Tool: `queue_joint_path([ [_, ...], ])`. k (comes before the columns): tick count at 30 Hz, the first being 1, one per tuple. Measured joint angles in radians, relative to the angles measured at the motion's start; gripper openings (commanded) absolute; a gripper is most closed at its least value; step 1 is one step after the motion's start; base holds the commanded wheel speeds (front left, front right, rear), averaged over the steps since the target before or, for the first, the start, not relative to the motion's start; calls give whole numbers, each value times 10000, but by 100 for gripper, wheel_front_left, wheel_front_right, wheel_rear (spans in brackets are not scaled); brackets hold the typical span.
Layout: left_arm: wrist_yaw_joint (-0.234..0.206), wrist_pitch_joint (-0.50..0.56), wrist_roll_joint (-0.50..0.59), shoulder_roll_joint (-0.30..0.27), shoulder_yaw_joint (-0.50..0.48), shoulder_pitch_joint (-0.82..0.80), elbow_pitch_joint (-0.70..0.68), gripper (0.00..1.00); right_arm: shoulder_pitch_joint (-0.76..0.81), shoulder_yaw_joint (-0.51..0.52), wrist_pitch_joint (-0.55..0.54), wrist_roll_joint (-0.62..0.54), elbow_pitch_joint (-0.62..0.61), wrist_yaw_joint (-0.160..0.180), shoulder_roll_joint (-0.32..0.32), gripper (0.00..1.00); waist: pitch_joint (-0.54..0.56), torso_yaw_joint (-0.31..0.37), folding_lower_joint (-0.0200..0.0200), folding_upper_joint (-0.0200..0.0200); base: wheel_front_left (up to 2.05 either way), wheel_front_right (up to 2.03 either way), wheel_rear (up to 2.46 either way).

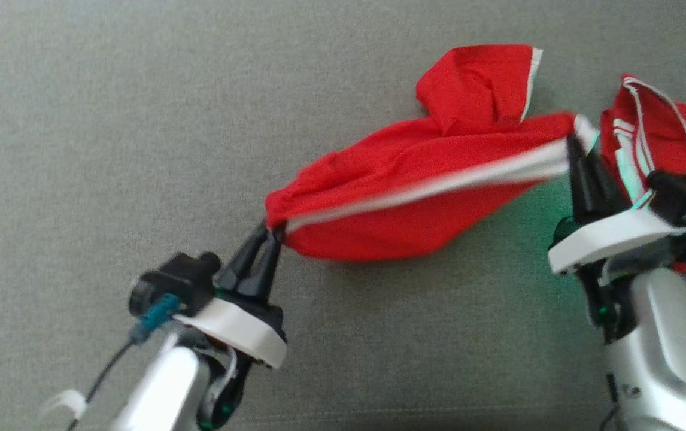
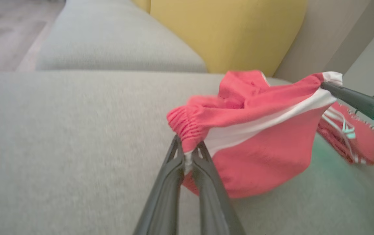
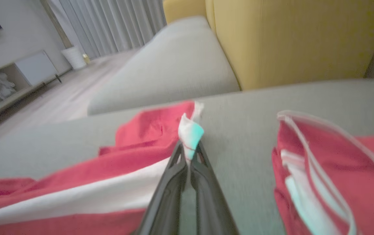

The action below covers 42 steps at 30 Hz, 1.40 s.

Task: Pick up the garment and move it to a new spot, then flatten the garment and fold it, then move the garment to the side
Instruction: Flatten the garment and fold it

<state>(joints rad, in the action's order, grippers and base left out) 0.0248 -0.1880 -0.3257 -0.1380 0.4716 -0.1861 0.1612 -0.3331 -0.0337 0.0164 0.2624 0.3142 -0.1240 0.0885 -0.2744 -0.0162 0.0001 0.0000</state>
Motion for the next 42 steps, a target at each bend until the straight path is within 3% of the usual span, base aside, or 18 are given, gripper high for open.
queue_joint_path([
  [8,-359,291,-94,-667,-826,-104,-2420,0,158,-6,-1264,343,-3469,0,265,0,799,94,0,0,0,0,0],
  [12,-428,665,-109,-871,-1266,-895,-3371,0,-117,63,-1931,382,-5087,0,376,0,1241,76,0,0,0,0,0],
  [20,-497,1567,-393,-1091,-1783,-2432,-4205,0,-1318,330,-2922,384,-6694,0,445,0,2018,91,-1,0,0,0,0],
  [32,-598,1904,-853,-1053,-1954,-2697,-3756,0,-1377,537,-3423,573,-6592,-2,148,0,1819,75,-1,0,0,0,0],
  [39,-259,1603,-1081,-694,-1946,-4584,-1810,0,-3122,522,-3404,1011,-4558,-2,54,0,1192,-16,-1,0,0,0,0],
  [42,-31,1066,-1078,-418,-1960,-6289,-347,0,-4916,391,-3041,1139,-3033,-2,56,0,760,-80,0,0,0,0,0],
])
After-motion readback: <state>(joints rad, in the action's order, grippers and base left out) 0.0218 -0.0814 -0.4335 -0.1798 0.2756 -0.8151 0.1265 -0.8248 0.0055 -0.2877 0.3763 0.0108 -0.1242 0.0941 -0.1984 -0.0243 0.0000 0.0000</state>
